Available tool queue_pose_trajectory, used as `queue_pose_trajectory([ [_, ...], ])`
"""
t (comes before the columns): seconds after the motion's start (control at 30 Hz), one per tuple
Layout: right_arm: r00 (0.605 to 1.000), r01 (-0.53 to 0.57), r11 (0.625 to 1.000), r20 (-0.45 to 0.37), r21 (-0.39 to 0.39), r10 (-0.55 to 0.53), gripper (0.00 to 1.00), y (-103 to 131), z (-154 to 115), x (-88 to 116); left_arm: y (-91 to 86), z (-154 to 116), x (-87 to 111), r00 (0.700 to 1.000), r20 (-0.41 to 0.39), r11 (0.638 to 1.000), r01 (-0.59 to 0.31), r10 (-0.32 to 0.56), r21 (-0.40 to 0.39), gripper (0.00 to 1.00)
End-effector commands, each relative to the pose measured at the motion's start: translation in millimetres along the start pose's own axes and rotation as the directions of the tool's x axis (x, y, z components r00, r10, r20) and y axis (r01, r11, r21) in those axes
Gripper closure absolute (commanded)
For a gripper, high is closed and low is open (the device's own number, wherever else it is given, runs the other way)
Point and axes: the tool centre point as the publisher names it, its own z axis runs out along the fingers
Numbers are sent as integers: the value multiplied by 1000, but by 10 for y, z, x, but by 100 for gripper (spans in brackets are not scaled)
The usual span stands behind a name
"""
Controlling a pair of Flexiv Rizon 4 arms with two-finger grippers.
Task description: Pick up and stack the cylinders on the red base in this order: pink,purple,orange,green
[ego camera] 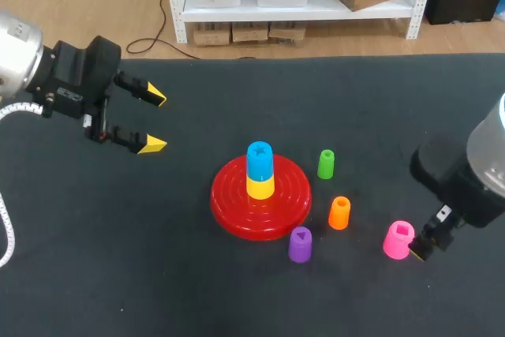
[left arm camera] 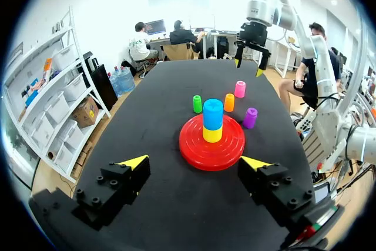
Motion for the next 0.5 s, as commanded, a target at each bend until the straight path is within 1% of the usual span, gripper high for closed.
queue_pose_trajectory([
  [0.03, 1000, -5, 1000, 2, 15, 5, 0, 44, 116, -9, 7, 3, 13, 1000, 4, 1000, -2, 2, 1, 0],
  [0.17, 1000, -10, 1000, -27, 8, 10, 0, 59, 220, -30, 7, 3, 13, 1000, 4, 1000, -2, 2, 1, 0],
  [0.33, 998, -23, 999, -49, 37, 25, 0, 85, 295, -37, 7, 3, 13, 1000, 4, 1000, -2, 2, 1, 0],
  [0.4, 997, -49, 997, -57, 53, 52, 0, 80, 318, -60, 7, 3, 13, 1000, 4, 1000, -2, 2, 1, 0],
  [0.5, 996, -68, 997, -58, 38, 71, 0, 60, 347, -101, 7, 3, 13, 1000, 4, 1000, -2, 2, 1, 0],
])
